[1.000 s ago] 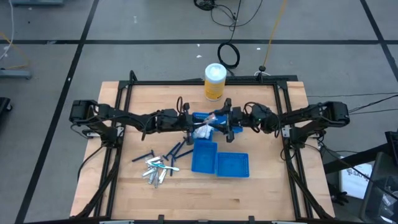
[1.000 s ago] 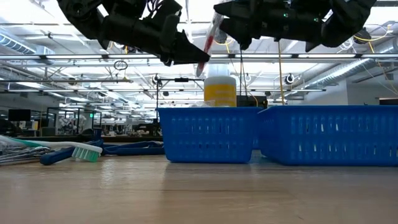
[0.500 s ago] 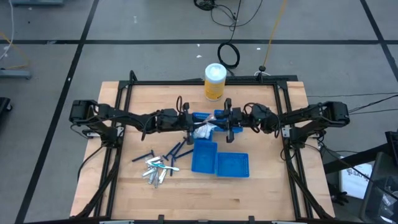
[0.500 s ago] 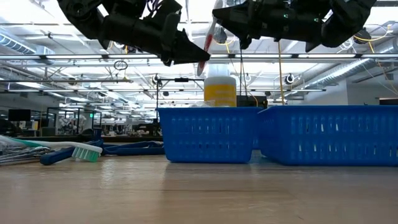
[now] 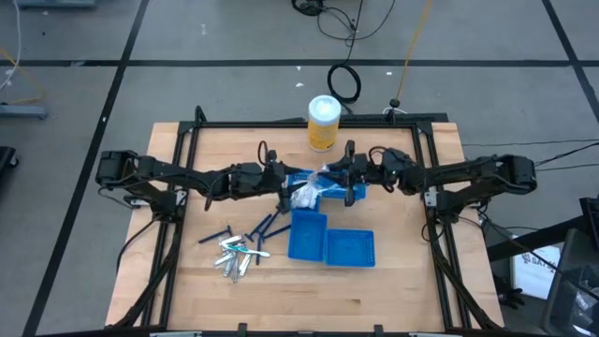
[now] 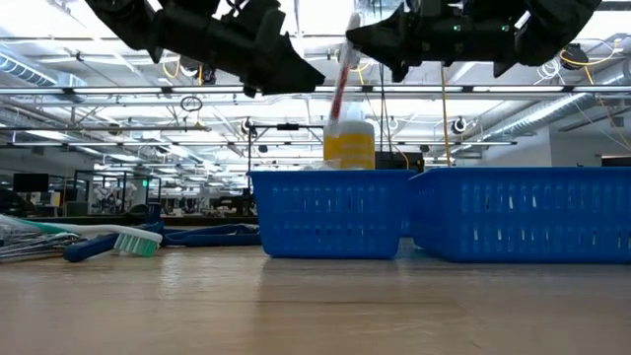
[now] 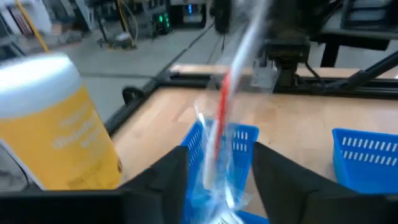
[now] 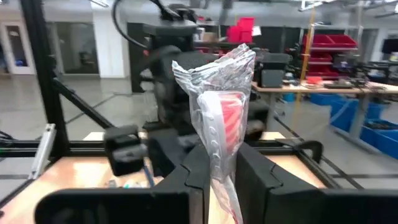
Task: Pick & Place Travel size toiletries
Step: Put the red toothbrush into the top right blue bin
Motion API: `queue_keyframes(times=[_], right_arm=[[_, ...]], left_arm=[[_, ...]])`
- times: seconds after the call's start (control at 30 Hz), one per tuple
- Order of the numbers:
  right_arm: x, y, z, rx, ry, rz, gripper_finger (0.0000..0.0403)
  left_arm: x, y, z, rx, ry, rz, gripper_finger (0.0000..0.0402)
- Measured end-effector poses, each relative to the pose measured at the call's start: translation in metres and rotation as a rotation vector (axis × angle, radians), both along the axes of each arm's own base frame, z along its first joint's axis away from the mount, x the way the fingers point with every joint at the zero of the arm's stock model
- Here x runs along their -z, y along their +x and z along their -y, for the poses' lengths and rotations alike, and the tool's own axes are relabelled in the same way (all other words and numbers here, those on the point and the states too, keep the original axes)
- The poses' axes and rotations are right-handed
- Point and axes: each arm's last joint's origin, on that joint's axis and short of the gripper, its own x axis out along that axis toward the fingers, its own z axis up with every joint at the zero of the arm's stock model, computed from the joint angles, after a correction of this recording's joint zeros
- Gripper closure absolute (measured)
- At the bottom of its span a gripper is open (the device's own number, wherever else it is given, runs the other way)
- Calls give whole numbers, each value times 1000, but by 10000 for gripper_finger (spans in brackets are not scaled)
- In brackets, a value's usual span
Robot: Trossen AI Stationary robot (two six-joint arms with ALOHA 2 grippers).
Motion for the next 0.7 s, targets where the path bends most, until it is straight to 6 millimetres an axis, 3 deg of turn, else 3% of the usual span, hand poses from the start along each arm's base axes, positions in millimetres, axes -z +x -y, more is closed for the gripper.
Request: queue_keyframes(times=[0.13, 0.3, 0.53, 0.7], right_arm=[[-10, -17, 5, 33, 12, -61, 366], [-12, -41, 12, 168, 69, -292, 366], [4, -56, 10, 258, 168, -561, 366], [19, -52, 11, 268, 185, -662, 366]], left_arm=[[-4, -2, 1, 9, 27, 4, 170], [1, -3, 1, 7, 10, -48, 140], [8, -6, -1, -40, -7, -114, 133], [8, -6, -1, -49, -16, -116, 133]])
